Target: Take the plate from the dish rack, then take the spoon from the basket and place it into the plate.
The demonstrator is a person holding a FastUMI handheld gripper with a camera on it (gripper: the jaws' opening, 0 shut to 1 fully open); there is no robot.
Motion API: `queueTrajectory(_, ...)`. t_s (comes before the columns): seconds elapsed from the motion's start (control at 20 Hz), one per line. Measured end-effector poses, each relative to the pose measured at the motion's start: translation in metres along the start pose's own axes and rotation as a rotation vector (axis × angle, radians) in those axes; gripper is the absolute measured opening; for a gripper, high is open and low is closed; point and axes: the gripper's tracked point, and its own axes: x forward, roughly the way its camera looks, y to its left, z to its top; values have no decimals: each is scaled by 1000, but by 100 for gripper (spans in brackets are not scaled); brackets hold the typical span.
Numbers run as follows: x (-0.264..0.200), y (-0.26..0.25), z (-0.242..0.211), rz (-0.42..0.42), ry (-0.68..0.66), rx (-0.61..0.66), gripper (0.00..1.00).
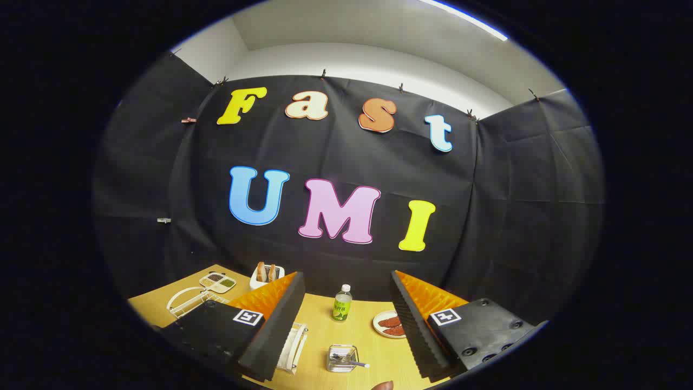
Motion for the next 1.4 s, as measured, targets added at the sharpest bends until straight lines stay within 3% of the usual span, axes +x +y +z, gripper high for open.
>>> queueTrajectory(0.9,22,27,-24,48,65,28,96)
queueTrajectory(1.15,39,65,-58,90,182,39,96)
queueTrajectory(1.4,65,128,-121,132,355,74,96)
